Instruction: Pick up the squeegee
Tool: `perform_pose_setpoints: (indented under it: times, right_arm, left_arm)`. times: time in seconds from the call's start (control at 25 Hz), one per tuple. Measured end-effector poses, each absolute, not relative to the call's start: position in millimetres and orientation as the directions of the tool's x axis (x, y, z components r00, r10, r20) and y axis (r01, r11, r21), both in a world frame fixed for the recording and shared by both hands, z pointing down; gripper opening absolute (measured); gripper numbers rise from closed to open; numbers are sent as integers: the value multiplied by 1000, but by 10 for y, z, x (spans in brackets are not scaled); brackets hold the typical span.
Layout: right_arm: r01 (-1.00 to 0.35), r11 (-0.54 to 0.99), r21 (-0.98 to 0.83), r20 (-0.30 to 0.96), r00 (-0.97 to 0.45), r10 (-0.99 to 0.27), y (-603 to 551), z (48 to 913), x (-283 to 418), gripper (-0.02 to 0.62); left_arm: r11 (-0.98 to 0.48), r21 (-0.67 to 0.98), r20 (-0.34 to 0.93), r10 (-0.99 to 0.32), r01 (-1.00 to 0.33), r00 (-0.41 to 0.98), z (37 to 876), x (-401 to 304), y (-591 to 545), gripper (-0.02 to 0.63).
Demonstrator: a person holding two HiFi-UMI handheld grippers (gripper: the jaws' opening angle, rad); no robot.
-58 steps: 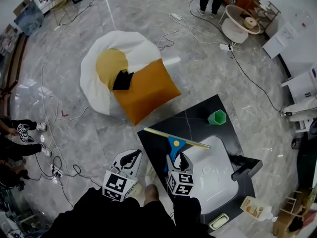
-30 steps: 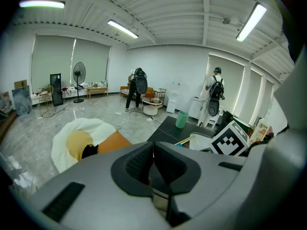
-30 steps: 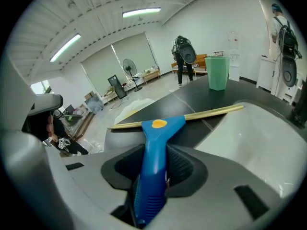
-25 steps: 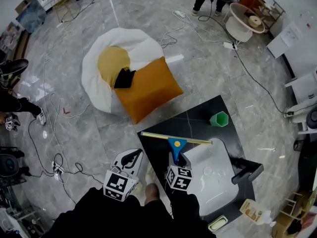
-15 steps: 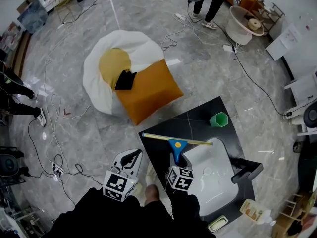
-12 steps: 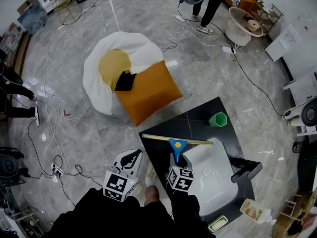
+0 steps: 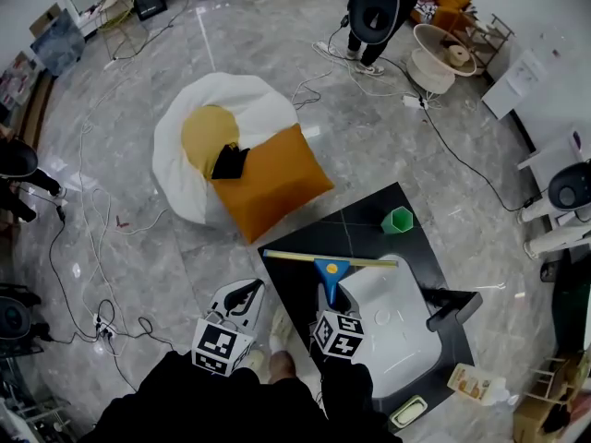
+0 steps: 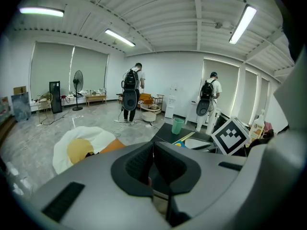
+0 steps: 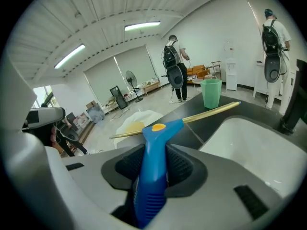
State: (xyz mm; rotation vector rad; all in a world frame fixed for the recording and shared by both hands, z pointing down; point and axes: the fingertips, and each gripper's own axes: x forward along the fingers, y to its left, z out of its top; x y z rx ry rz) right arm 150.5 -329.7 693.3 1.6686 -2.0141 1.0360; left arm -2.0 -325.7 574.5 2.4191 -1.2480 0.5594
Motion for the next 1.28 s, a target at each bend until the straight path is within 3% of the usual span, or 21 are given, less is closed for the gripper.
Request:
perform_pose_setpoints:
  times: [0.68,1.28]
  right_arm:
    - [-955,54,-291,465,-191,-865,-2912,5644,1523,149]
    - [-967,-50,-251,321,-34,-947,-1809,4775,1773,149]
  left_arm:
    - [-610,93,376,-711,-787,595,5076,-100,-2813,26]
    - [-706,58,273,-669,-706,691,4574,-6,-2102,26]
